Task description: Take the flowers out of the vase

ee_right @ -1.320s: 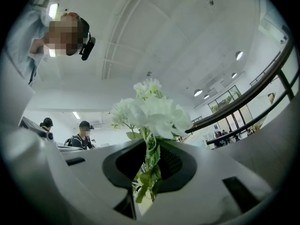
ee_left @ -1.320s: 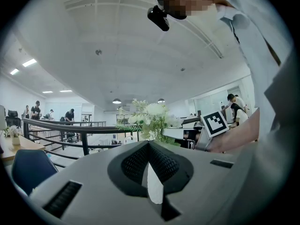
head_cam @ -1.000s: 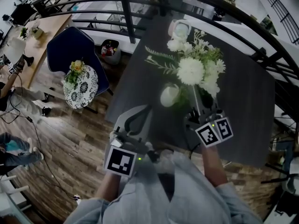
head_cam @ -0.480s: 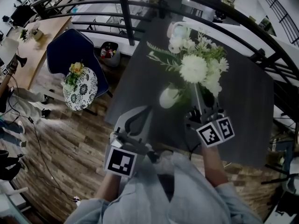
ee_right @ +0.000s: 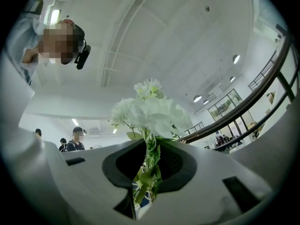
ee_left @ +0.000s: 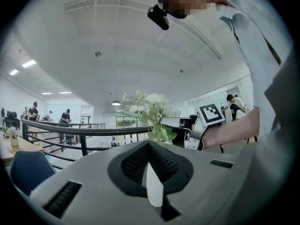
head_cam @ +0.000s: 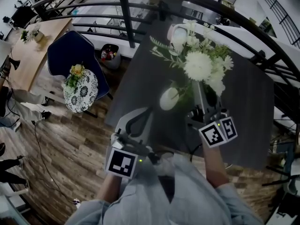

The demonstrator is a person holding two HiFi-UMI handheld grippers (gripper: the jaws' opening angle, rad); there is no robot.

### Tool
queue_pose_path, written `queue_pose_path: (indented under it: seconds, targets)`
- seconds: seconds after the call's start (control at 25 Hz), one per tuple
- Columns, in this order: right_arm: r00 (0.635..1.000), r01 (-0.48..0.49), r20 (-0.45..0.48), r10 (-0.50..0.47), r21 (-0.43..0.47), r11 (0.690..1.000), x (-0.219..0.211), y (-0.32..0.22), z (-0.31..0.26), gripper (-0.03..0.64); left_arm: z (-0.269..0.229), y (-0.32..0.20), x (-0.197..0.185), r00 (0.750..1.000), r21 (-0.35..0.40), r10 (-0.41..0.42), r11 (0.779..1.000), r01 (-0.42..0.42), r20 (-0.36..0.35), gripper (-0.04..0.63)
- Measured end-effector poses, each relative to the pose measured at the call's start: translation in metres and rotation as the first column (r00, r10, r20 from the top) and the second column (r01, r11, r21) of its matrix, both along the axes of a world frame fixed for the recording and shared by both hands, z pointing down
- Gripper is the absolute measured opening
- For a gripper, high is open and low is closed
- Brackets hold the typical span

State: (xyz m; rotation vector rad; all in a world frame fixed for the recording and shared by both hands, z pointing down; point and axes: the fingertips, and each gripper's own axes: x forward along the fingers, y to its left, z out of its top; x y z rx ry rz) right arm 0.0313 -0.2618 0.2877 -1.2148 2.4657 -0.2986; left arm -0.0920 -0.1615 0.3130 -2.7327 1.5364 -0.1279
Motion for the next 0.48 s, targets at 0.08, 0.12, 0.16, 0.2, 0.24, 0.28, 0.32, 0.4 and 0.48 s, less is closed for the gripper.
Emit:
queue_pose_path:
  seconds: [0.08,0.12,0.16,0.2,0.24,0.28,0.32,0.4,0.48]
  targets:
    - [1.0,-0.011,0.006,0.011,0.005,1.0,0.003,0.001,-0.004,0.069,-0.001,0.001,0.001,1.0,0.002,0.002,1.0,-0.002,0.001,-0.002]
    - [1.0,-0.014,0.01,0.014,0.006,1.0,0.004,0.001,-0.006,0.069,-0.001,0.001,0.001,1.0,0.002,0.003,1.0,-0.003,0.001,-0.002]
    - [1.0,-0.017,0.015,0.017,0.007,1.0,0.005,0.0,-0.008,0.069,-0.001,0.001,0.002,1.0,0.002,0.003,1.0,-0.003,0.001,-0.002]
    - [1.0,-0.019,0.021,0.019,0.008,1.0,0.006,0.0,-0.01,0.069,-0.001,0.0,0.002,1.0,0.002,0.004,1.0,-0.004,0.001,-0.002]
    - [0.999,-0.024,0.025,0.023,0.011,1.0,0.007,-0.001,-0.013,0.069,-0.002,0.0,0.003,1.0,0.001,0.005,1.0,-0.005,0.0,-0.002]
    - [0.999,-0.029,0.029,0.029,0.015,0.999,0.009,-0.001,-0.016,0.067,-0.003,0.0,0.004,1.0,0.0,0.006,1.0,-0.006,-0.002,-0.002]
    - [0.999,-0.035,0.032,0.034,0.021,0.999,0.01,0.0,-0.02,0.067,-0.003,0.0,0.004,1.0,-0.002,0.008,1.0,-0.008,-0.002,-0.002]
    - [0.999,-0.038,0.035,0.037,0.029,0.999,0.011,0.0,-0.025,0.067,-0.004,0.0,0.005,1.0,-0.004,0.011,1.0,-0.011,-0.002,-0.002]
    - [0.999,-0.038,0.036,0.037,0.033,0.999,0.01,0.001,-0.026,0.067,-0.002,0.0,0.004,1.0,-0.001,0.014,1.0,-0.014,-0.003,-0.002]
